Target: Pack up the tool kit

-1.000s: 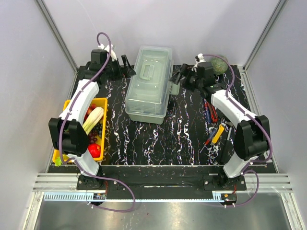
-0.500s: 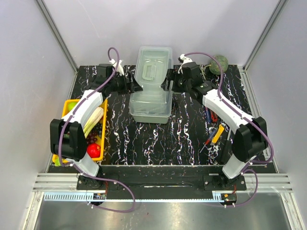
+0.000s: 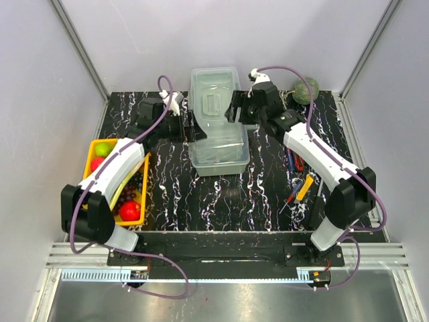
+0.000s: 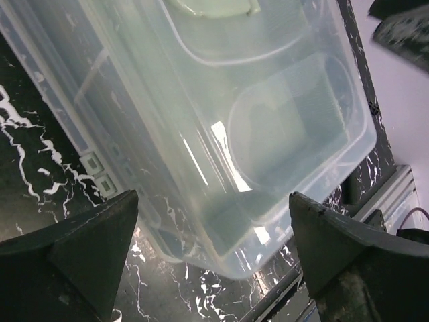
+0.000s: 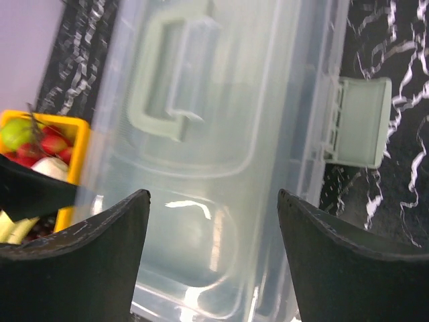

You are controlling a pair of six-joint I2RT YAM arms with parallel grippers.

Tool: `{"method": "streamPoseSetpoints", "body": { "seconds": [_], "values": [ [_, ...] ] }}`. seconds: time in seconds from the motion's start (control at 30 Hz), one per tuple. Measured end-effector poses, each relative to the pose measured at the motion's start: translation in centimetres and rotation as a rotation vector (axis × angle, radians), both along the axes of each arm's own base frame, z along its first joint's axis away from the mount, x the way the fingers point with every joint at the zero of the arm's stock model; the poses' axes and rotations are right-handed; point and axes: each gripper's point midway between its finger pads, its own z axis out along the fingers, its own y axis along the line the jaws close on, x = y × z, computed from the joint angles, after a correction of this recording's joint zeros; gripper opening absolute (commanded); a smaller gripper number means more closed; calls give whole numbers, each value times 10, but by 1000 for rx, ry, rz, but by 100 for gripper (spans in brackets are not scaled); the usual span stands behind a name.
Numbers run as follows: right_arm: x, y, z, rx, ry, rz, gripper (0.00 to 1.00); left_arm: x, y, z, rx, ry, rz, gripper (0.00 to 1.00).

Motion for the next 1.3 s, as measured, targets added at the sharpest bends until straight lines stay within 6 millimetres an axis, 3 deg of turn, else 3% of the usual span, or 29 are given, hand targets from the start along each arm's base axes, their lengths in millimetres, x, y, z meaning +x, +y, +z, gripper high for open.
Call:
{"method": "streamPoseSetpoints", "body": {
  "seconds": [0.2, 0.3, 0.4, 0.53, 0.67, 0.83, 1.03, 1.3],
  "values": [
    [8, 11, 74, 56, -147, 26, 97, -15, 26, 38, 75, -111, 101, 99],
    [10, 18, 94, 65, -198, 47, 98, -20, 40, 65, 94, -190, 159, 99],
    [14, 31, 101, 72, -216, 84, 95, -29, 53, 86, 111, -257, 205, 99],
    [26, 51, 91, 69, -192, 122, 82, -34, 65, 95, 140, -288, 252, 99],
    [44, 66, 75, 49, -142, 123, 68, -35, 73, 87, 173, -260, 282, 99],
    [62, 79, 56, 47, -80, 105, 61, -35, 75, 80, 190, -238, 288, 99],
    [73, 88, 29, 37, -17, 96, 61, -26, 74, 72, 217, -219, 285, 99],
    [76, 101, -2, 40, 63, 123, 68, -16, 72, 63, 233, -191, 283, 99]
  ]
}}
